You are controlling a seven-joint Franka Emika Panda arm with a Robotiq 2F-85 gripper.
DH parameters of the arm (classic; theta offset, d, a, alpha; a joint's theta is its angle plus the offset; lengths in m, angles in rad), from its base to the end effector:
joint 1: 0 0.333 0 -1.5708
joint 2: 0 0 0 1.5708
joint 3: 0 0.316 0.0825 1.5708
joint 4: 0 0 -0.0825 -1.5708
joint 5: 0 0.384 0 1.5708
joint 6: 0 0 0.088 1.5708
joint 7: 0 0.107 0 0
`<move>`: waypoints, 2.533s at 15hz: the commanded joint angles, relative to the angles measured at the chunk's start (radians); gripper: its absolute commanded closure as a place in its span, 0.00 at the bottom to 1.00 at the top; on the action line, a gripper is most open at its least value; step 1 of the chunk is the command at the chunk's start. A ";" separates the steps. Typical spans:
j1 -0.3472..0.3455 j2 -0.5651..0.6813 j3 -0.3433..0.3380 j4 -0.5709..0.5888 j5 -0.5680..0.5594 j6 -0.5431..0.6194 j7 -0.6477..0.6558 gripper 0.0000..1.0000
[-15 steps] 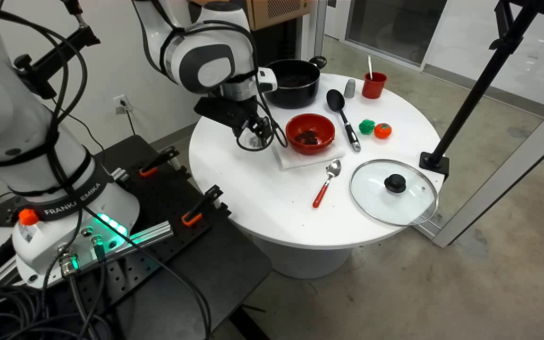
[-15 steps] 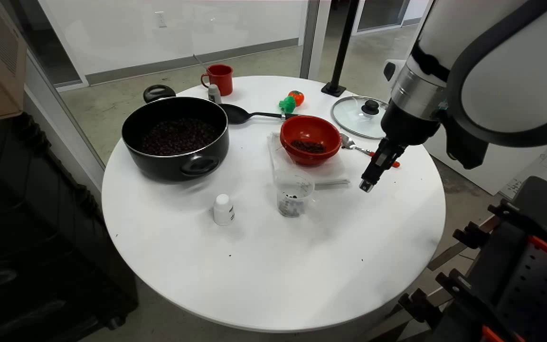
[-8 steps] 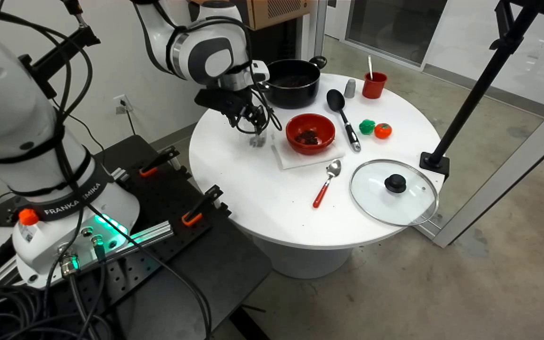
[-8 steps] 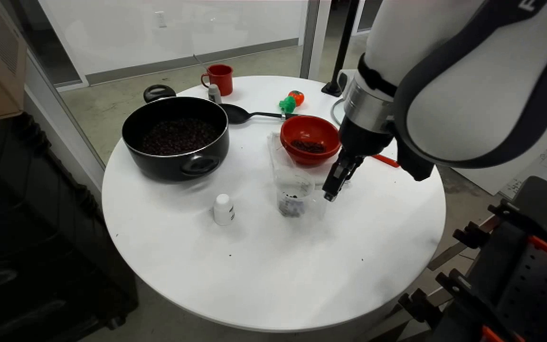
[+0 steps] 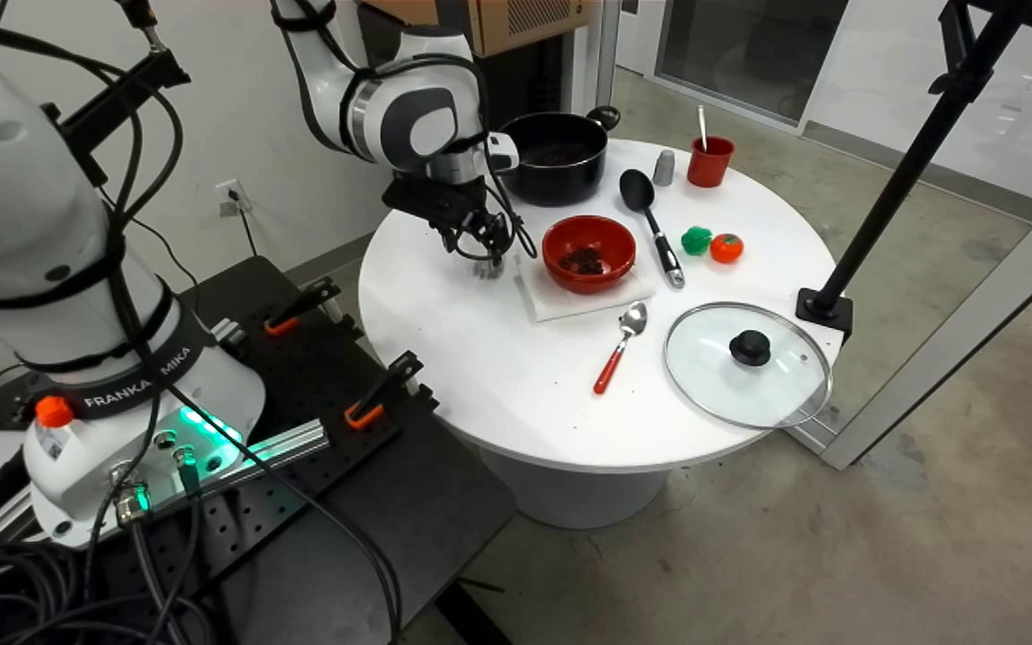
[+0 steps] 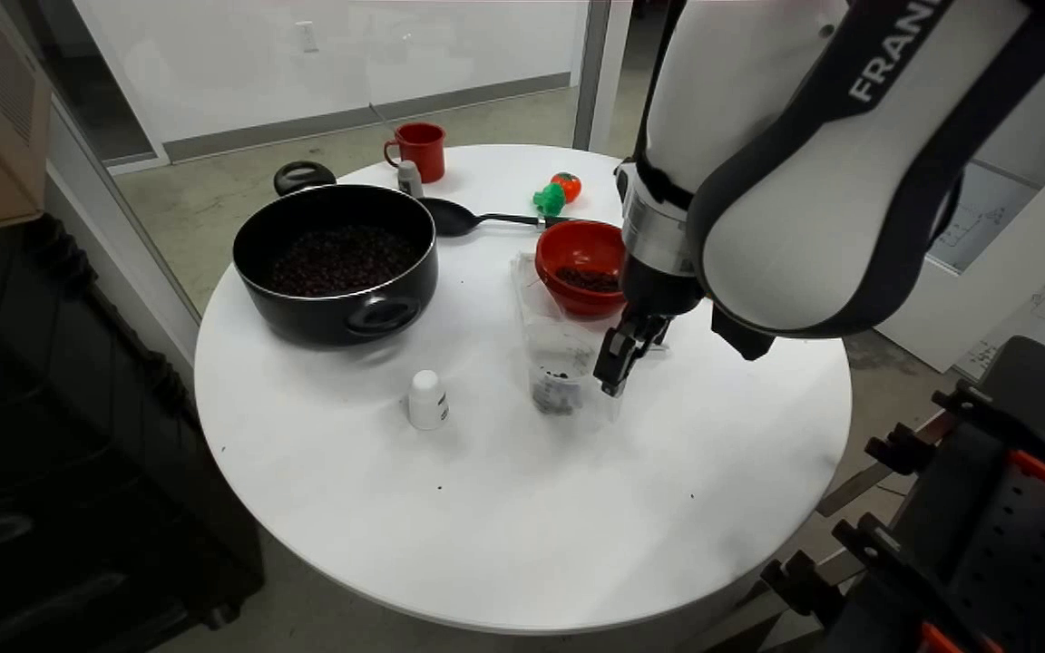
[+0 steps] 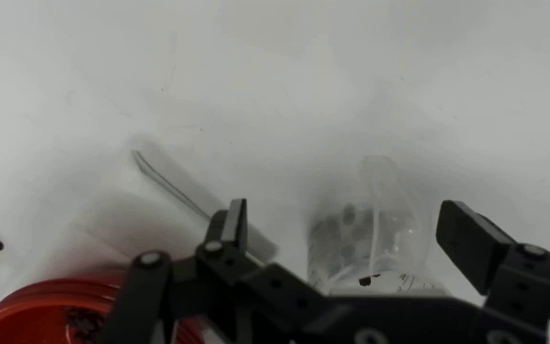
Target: Pour the beans from the jar into the red bowl
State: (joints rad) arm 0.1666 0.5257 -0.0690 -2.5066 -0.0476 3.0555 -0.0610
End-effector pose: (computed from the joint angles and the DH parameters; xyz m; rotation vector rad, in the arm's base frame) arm 0.4424 0.0427 0.0878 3.0846 0.3339 0.0377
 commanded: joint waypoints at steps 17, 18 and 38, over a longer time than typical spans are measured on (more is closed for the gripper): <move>0.042 0.095 -0.008 0.075 -0.015 -0.017 0.034 0.66; 0.041 0.095 -0.007 0.075 -0.014 -0.020 0.034 0.75; -0.210 -0.094 0.140 0.287 0.162 -0.554 0.029 0.94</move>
State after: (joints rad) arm 0.0043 0.4598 0.0244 -2.2719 0.0456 2.6388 0.0149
